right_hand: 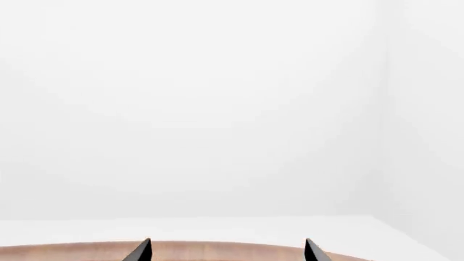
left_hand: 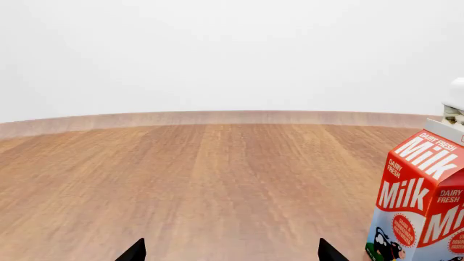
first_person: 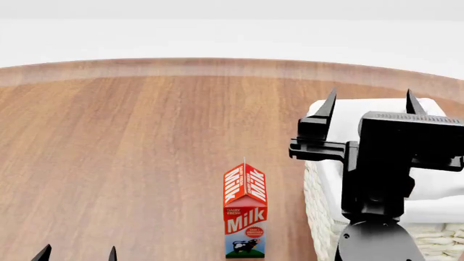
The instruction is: Pick up the orange juice, and put it in the basket.
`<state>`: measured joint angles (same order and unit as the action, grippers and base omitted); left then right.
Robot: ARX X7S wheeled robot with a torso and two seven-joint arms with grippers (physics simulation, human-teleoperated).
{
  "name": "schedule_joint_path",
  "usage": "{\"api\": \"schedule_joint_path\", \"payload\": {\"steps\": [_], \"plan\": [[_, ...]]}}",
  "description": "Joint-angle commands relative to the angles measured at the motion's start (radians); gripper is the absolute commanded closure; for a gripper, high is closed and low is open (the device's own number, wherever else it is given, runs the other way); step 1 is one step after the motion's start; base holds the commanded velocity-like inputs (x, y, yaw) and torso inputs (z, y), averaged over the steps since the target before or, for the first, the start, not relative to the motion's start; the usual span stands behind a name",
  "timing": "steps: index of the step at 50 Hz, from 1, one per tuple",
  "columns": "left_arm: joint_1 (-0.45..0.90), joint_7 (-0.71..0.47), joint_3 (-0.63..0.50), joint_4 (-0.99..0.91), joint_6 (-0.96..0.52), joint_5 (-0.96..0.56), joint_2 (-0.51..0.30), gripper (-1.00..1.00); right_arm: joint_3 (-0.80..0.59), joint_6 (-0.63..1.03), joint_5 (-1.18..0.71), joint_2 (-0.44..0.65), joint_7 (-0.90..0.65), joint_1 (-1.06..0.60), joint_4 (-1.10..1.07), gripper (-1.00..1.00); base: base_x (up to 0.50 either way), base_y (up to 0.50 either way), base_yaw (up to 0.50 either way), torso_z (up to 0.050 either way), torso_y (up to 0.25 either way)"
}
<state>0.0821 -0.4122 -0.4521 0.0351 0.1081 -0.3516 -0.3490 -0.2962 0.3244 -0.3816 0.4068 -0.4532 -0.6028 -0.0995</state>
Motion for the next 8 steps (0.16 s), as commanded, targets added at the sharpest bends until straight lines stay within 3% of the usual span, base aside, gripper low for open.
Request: {"api": "schedule_joint_path", "payload": {"steps": [1, 8], "plan": [[0.001, -0.001, -0.002, 0.0, 0.001, -0.001, -0.001, -1.0, -0.005, 0.033, -0.014, 0.03, -0.014, 0.041, -0.136, -1.0, 0.0, 0.0, 0.0, 0.0, 0.0], [0.001, -0.002, -0.003, 0.0, 0.001, -0.002, -0.002, -1.0, -0.003, 0.044, -0.021, 0.046, -0.023, 0.065, -0.198, -1.0, 0.0, 0.0, 0.0, 0.0, 0.0]]}}
